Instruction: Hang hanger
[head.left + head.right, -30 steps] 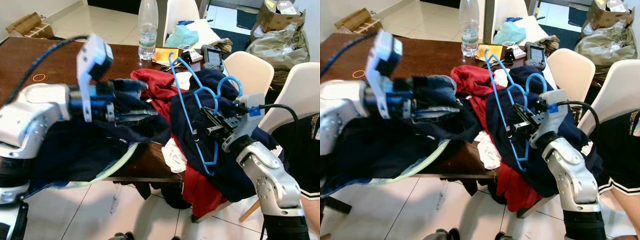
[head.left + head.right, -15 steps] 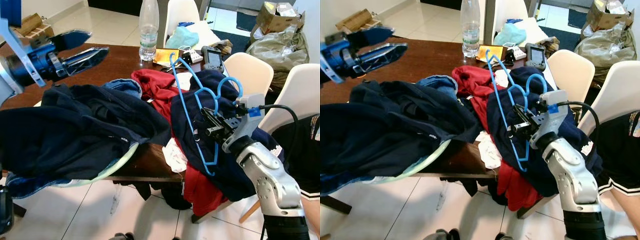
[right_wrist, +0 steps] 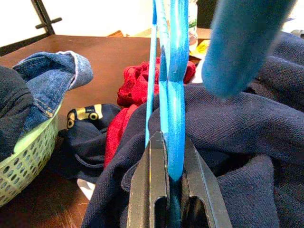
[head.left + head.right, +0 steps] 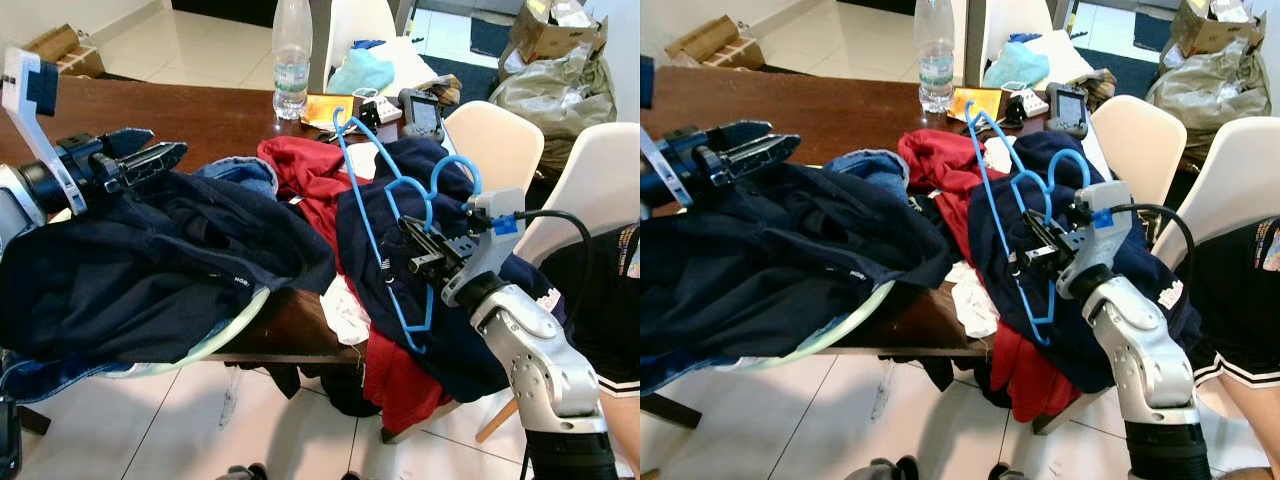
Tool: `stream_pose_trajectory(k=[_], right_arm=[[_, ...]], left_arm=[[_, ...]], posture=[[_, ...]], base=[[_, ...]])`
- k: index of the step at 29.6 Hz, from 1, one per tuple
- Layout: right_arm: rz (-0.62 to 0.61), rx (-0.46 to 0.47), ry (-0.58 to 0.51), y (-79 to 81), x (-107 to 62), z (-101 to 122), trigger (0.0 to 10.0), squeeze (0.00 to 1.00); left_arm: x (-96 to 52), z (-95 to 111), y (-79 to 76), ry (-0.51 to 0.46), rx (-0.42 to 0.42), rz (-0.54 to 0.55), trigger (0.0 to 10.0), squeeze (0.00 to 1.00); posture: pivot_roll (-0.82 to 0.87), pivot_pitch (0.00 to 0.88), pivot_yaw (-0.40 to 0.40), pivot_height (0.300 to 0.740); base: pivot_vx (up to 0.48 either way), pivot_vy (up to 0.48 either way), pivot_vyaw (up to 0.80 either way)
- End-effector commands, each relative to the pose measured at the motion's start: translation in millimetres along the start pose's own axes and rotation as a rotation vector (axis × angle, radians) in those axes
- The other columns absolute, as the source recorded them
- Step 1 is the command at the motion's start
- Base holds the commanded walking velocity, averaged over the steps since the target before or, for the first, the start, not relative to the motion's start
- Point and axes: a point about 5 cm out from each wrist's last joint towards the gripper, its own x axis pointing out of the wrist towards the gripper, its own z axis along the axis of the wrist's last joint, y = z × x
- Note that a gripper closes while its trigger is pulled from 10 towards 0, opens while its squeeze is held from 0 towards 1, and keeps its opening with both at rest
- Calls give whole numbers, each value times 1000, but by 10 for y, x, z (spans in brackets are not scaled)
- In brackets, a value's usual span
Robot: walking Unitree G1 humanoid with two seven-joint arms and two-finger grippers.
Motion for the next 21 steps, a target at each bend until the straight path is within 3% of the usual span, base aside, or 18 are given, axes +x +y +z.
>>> stream_pose_trajectory(k=[1, 4, 6, 9, 15, 21], right_arm=[[-41, -12, 27, -79, -41, -51, 10000, 0], [-52, -17, 33, -105, -71, -49, 10000, 0], [-52, -17, 33, -105, -71, -49, 10000, 0], [-53, -21, 37, -114, -76, -53, 10000, 0], [-51, -21, 38, -117, -68, -54, 10000, 0], [-49, -21, 38, -113, -64, -52, 10000, 0]], left_arm=[[-21, -40, 33, 62, 4, 1, 10000, 0], [-100, -88, 108, 220, 74, -6, 10000, 0], [-100, -88, 108, 220, 74, -6, 10000, 0], [-293, 18, 189, 312, 168, 10, 10000, 0], [-311, 77, 278, 305, 199, 73, 10000, 0], [-193, 156, 253, 234, 218, 27, 10000, 0]], posture=[[62, 159, -42, 740], [55, 168, -40, 740], [55, 168, -40, 740], [56, 170, -42, 740], [57, 169, -45, 740], [52, 169, -48, 740]], base=[[0, 0, 0], [0, 0, 0], [0, 0, 0], [0, 0, 0], [0, 0, 0], [0, 0, 0]])
